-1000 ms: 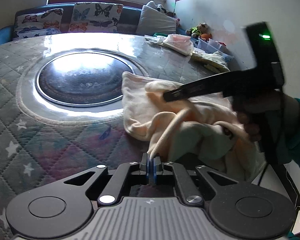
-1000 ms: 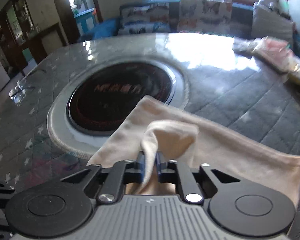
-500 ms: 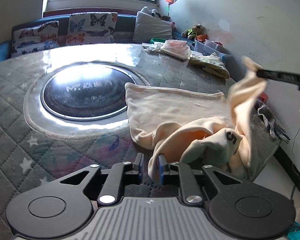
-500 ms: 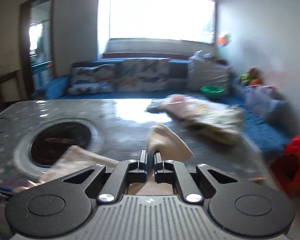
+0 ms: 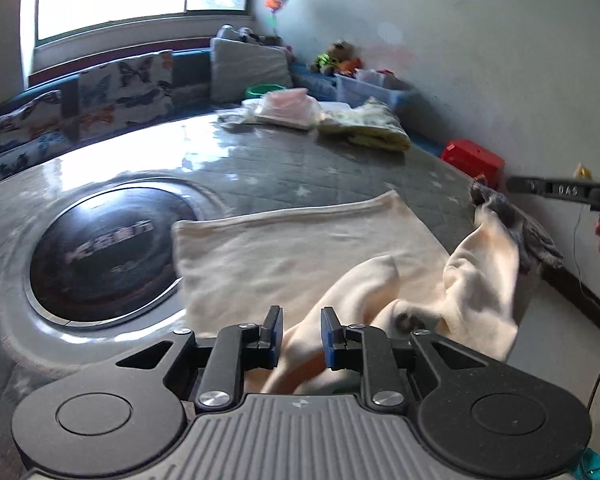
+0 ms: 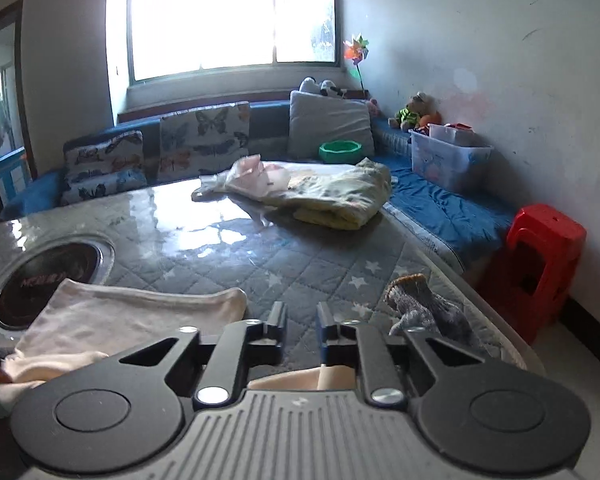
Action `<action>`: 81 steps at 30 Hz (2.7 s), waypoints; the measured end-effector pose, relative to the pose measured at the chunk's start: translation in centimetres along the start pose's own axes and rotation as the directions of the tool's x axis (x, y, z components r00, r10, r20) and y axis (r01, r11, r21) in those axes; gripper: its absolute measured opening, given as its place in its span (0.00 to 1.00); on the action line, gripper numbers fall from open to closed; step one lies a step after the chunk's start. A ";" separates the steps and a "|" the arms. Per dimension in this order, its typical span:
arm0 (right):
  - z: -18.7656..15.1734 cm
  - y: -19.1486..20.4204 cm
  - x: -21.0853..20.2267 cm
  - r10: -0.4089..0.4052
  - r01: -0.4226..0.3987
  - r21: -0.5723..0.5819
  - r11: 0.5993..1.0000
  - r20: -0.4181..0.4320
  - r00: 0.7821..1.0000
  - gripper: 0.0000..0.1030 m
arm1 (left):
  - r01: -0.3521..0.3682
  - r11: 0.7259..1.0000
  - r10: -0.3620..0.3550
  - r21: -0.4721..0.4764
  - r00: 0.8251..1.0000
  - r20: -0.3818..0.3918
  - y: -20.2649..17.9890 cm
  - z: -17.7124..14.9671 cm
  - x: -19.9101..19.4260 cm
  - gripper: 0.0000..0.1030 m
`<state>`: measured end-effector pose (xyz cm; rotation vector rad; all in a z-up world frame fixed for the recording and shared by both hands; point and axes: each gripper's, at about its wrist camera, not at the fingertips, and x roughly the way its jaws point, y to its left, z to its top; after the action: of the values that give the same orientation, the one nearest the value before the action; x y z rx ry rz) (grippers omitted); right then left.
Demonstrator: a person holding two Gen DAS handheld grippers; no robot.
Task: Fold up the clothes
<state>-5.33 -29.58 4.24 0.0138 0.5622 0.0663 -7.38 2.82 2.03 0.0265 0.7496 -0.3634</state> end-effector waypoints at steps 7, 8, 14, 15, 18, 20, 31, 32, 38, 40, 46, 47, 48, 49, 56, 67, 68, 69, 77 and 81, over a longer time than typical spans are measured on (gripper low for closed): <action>-0.8 1.2 0.1 0.075 -0.076 -0.036 0.996 -0.021 0.997 0.40 | 0.063 0.998 -0.063 0.027 0.998 -0.011 -1.8 1.2 1.7 0.38; -1.0 1.5 0.3 0.088 -0.090 -0.036 0.995 -0.030 0.996 0.42 | 0.074 0.997 -0.074 0.032 0.997 -0.012 -2.0 1.4 1.9 0.40; -2.7 4.1 1.2 0.184 -0.190 -0.052 0.980 -0.101 0.978 0.52 | 0.101 0.994 -0.098 0.042 0.993 -0.067 -2.3 1.8 3.9 0.40; -2.9 4.4 1.3 0.193 -0.200 -0.057 0.978 -0.105 0.976 0.53 | 0.107 0.994 -0.104 0.037 0.992 -0.073 -2.2 1.8 4.2 0.36; -3.1 5.3 1.6 0.218 -0.227 -0.066 0.972 -0.120 0.968 0.56 | 0.134 0.991 -0.133 0.003 0.988 -0.080 -1.7 1.8 4.5 0.16; -3.4 6.0 1.8 0.231 -0.243 -0.078 0.967 -0.135 0.964 0.56 | 0.127 0.992 -0.128 -0.021 0.989 -0.070 -1.2 1.6 4.4 0.09; -4.1 7.1 2.6 0.245 -0.263 -0.094 0.960 -0.174 0.954 0.60 | -0.007 0.963 0.029 -0.270 0.997 0.076 6.1 1.3 -0.4 0.06; -4.1 7.1 2.6 0.246 -0.265 -0.096 0.959 -0.173 0.954 0.61 | -0.020 0.956 0.049 -0.294 0.995 0.089 6.9 1.0 -1.1 0.06; -3.6 8.2 2.6 0.266 -0.290 -0.126 0.949 -0.174 0.948 0.64 | -0.161 0.879 0.234 -0.449 0.966 0.111 12.0 -1.9 -6.0 0.04; -3.5 8.7 2.7 0.277 -0.303 -0.139 0.943 -0.180 0.944 0.66 | -0.202 0.847 0.293 -0.492 0.949 0.116 13.6 -2.9 -7.6 0.04; -3.6 10.3 3.0 0.299 -0.333 -0.174 0.927 -0.195 0.934 0.68 | -0.241 0.830 0.329 -0.502 0.940 0.093 15.2 -5.2 -9.9 0.04; -3.5 10.4 3.0 0.305 -0.339 -0.175 0.924 -0.197 0.932 0.68 | -0.232 0.845 0.307 -0.481 0.948 0.082 14.8 -5.2 -9.6 0.06; -3.4 10.5 2.9 0.313 -0.347 -0.173 0.922 -0.199 0.929 0.68 | -0.223 0.860 0.284 -0.459 0.956 0.068 14.2 -5.3 -9.2 0.09; -3.4 10.6 2.8 0.320 -0.355 -0.177 0.918 -0.200 0.926 0.68 | -0.217 0.873 0.266 -0.436 0.962 0.054 13.5 -5.2 -8.5 0.13; -3.2 11.3 1.1 0.384 -0.428 -0.234 0.873 -0.209 0.899 0.69 | -0.204 0.884 0.212 -0.421 0.977 -0.029 11.6 -6.0 -4.4 0.44; -2.6 10.3 2.6 0.340 -0.384 -0.214 0.898 -0.215 0.916 0.70 | -0.228 0.896 0.220 -0.381 0.973 -0.065 10.4 -4.3 -0.3 0.50; -2.5 10.1 2.9 0.335 -0.380 -0.215 0.900 -0.218 0.917 0.71 | -0.241 0.897 0.233 -0.370 0.970 -0.067 10.2 -4.3 0.0 0.49; -2.4 10.0 3.3 0.328 -0.374 -0.212 0.903 -0.222 0.918 0.71 | -0.254 0.898 0.246 -0.359 0.967 -0.070 10.0 -4.2 0.3 0.48; -1.5 9.4 7.9 0.288 -0.345 -0.159 0.925 -0.301 0.909 0.73 | -0.327 0.880 0.324 -0.345 0.944 -0.069 10.1 -4.5 0.6 0.06; -1.8 10.0 9.8 0.250 -0.328 -0.191 0.925 -0.345 0.905 0.75 | -0.402 0.829 0.403 -0.389 0.911 -0.085 12.4 -5.0 -0.5 0.05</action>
<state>1.43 -19.00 -2.17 -0.1569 0.8669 0.4380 -6.95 15.37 -2.58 -0.2001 0.7846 0.2014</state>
